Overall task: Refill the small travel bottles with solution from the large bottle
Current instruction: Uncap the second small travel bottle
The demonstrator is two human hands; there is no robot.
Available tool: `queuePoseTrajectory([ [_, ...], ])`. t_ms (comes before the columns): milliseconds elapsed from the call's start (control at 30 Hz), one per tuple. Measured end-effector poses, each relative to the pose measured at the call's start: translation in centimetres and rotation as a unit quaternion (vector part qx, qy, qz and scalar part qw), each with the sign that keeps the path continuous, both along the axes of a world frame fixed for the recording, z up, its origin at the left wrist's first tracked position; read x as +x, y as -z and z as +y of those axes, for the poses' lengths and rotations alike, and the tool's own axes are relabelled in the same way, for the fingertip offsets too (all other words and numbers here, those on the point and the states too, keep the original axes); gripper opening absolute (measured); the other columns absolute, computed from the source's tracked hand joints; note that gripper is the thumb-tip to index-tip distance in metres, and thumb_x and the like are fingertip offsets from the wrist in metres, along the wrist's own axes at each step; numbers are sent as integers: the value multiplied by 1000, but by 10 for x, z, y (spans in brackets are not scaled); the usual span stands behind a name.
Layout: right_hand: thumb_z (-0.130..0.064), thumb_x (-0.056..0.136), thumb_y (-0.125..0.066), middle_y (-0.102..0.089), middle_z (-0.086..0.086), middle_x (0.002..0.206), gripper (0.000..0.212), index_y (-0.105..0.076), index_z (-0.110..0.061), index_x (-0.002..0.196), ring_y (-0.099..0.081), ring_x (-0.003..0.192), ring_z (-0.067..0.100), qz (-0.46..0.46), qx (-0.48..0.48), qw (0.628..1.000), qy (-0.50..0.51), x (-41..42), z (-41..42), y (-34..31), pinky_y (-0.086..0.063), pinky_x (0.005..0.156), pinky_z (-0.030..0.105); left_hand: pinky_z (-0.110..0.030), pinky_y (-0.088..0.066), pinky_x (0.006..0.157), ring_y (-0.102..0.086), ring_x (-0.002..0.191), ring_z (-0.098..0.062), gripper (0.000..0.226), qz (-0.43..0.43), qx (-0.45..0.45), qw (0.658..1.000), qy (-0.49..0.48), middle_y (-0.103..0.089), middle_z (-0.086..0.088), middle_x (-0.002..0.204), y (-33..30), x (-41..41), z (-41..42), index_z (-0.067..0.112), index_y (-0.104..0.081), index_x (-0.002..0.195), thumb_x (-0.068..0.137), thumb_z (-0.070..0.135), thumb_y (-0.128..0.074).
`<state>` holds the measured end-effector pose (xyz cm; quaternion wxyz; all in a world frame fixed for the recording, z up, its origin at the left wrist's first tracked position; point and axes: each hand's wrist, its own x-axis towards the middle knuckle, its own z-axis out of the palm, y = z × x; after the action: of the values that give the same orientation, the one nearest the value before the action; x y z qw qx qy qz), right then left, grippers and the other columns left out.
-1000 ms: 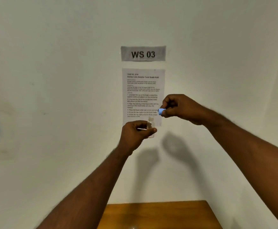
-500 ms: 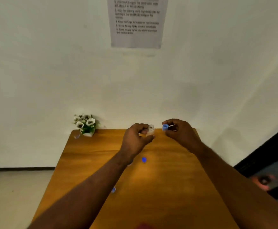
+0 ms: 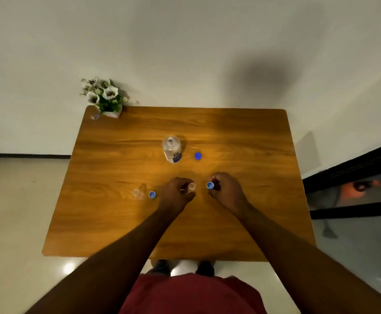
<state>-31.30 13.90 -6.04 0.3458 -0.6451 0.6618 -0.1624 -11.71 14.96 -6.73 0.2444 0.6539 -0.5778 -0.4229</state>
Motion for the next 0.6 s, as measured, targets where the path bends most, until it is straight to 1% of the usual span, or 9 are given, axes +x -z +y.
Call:
queuePoseTrajectory([
  [33, -18, 81, -77, -67, 3, 100, 21, -68, -14, 99, -63, 90, 20, 11, 5, 1000, -4, 1, 4, 7, -49, 78, 32, -29, -60, 88, -70, 102, -18, 38, 0, 9, 1000, -1, -72, -5, 113, 5, 0, 4, 14, -75, 113, 77, 10, -88],
  [100, -17, 83, -74, -66, 3, 104, 21, -67, -16, 103, -63, 92, 20, 25, 13, 1000, -12, 3, 10, 20, -43, 77, 26, -35, -60, 92, -69, 105, -22, 39, 5, 22, 1000, 2, -69, -8, 115, 16, -2, 8, 11, -73, 115, 79, 5, -86],
  [133, -17, 84, -72, -66, 3, 105, 20, -67, -16, 104, -63, 93, 19, 27, 17, 999, -15, 3, 11, 25, -42, 77, 25, -36, -60, 92, -69, 106, -23, 38, 5, 24, 1000, 5, -68, -8, 115, 20, -3, 9, 10, -73, 115, 80, 4, -85],
  [233, -17, 86, -69, -65, 2, 107, 17, -67, -17, 104, -62, 97, 20, 38, 35, 998, -26, 3, 12, 33, -45, 80, 29, -33, -60, 91, -68, 104, -21, 37, -17, 17, 1000, 18, -68, -8, 115, 27, -5, 10, 8, -72, 116, 81, 3, -83],
  [400, -20, 90, -65, -62, 4, 113, 21, -65, -16, 111, -57, 106, 22, 60, 35, 997, -35, 11, 7, 40, -47, 86, 34, -29, -59, 89, -67, 102, -18, 36, -40, 19, 999, 26, -68, -7, 115, 36, -8, 2, 10, -72, 117, 83, 6, -81],
  [500, -20, 91, -64, -60, 4, 115, 22, -65, -15, 112, -54, 110, 22, 61, 24, 997, -40, 15, 4, 45, -47, 87, 35, -33, -60, 89, -68, 101, -20, 35, -49, 21, 998, 33, -68, -7, 115, 42, -7, 0, 11, -73, 117, 84, 7, -80],
  [600, -23, 91, -64, -58, 4, 120, 26, -64, -16, 116, -49, 115, 22, 77, 28, 994, -66, 16, 5, 51, -45, 90, 36, -37, -60, 89, -67, 100, -20, 33, -58, 17, 998, 34, -69, -6, 115, 47, -5, 3, 12, -72, 118, 85, 10, -77],
])
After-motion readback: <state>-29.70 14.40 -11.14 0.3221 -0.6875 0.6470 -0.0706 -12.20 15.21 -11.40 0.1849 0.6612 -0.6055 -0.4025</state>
